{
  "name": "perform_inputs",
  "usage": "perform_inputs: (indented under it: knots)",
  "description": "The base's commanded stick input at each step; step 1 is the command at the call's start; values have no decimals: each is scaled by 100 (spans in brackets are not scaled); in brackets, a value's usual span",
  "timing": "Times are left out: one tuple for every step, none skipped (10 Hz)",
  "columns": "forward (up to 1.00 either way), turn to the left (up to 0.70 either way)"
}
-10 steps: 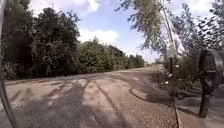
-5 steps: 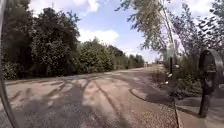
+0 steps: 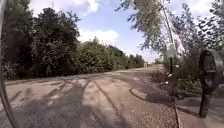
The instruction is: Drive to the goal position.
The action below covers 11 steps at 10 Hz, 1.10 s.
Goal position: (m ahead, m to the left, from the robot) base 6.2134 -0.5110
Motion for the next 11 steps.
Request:
perform_inputs:
  knots:
    - [4, 0]
    - [4, 0]
    - [4, 0]
    - [2, 0]
    - [1, 0]
    - [2, 0]
    - [3, 0]
    - [0, 0]
    - [3, 0]
    - [4, 0]
    - [4, 0]
